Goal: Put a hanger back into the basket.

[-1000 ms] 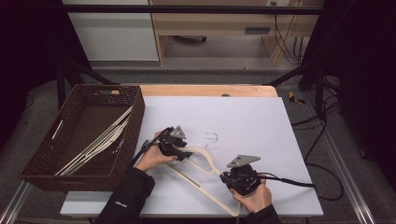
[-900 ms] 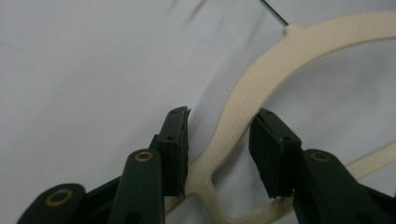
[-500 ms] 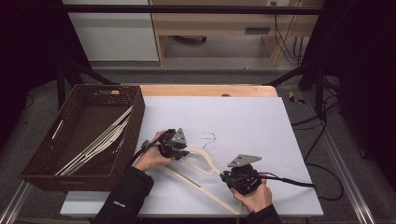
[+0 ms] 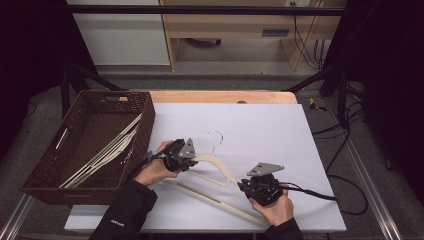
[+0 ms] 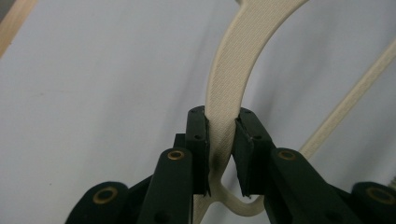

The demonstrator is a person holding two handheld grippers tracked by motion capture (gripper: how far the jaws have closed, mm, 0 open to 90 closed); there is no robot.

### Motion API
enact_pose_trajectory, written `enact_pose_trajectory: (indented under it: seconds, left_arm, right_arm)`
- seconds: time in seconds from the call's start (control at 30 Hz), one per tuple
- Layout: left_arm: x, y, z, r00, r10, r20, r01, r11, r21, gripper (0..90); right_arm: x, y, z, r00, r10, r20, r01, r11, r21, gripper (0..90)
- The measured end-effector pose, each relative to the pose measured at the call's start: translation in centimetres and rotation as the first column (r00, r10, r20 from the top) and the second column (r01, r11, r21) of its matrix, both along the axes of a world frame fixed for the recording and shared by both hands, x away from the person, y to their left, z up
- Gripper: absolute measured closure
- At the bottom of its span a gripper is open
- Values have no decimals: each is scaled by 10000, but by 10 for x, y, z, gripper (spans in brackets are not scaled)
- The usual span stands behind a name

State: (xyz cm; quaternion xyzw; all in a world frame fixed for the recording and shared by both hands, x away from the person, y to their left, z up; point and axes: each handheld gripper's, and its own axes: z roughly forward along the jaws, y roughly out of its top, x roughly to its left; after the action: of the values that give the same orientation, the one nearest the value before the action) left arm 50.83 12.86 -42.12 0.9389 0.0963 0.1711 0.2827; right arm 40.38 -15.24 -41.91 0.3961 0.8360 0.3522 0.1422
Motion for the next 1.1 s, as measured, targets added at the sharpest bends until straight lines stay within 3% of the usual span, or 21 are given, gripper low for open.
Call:
enact_pose_trajectory:
  seconds: [0.07,0.1,0.17,0.2,0.23,0.33,0.57,0.8,0.87,0.93,0.97,1.07,1.1]
  left_arm:
    - [-5,1,3,9997,233,11,-233,9995,-235,768]
    - [-5,2,4,9998,200,74,-199,9998,-60,769]
    - [-8,2,5,9994,339,81,-337,9993,-188,769]
    - [-8,2,6,9993,337,153,-336,9994,-48,769]
    - [-10,1,6,9989,457,108,-455,9987,-244,770]
    - [-13,1,10,9978,651,155,-647,9975,-285,772]
    - [-22,0,18,9915,1274,264,-1260,9909,-481,774]
    - [-31,4,32,9732,2290,228,-2257,9692,-986,782]
    - [-34,5,37,9640,2648,246,-2602,9583,-1183,784]
    - [-36,7,41,9600,2785,290,-2729,9539,-1251,794]
    - [-39,6,43,9563,2915,246,-2844,9461,-1547,800]
    - [-43,7,52,9577,2877,-15,-2825,9395,-1938,852]
    - [-45,7,55,9482,3169,233,-3066,9317,-1947,871]
  right_arm:
    - [1,-2,2,10000,-32,79,31,9999,162,771]
    - [0,-2,3,10000,-23,63,22,9996,288,758]
    - [1,-2,3,9999,-44,129,41,9996,282,746]
    - [1,-3,4,9998,-29,175,23,9994,359,728]
    - [2,-3,5,9997,-3,249,-6,9993,379,713]
    - [1,-5,7,9994,-72,327,54,9984,557,674]
    - [1,-13,16,9951,-106,980,9,9951,986,517]
    - [0,-25,27,9854,-123,1697,-148,9874,1576,310]
    - [-1,-26,29,9843,-149,1756,-140,9866,1623,298]
    - [-2,-29,31,9833,-192,1809,-104,9868,1614,275]
    - [-2,-31,32,9818,-176,1890,-139,9864,1640,265]
    - [-2,-35,34,9788,-276,2030,-54,9871,1602,257]
    - [-3,-35,35,9792,-319,2002,-10,9868,1622,258]
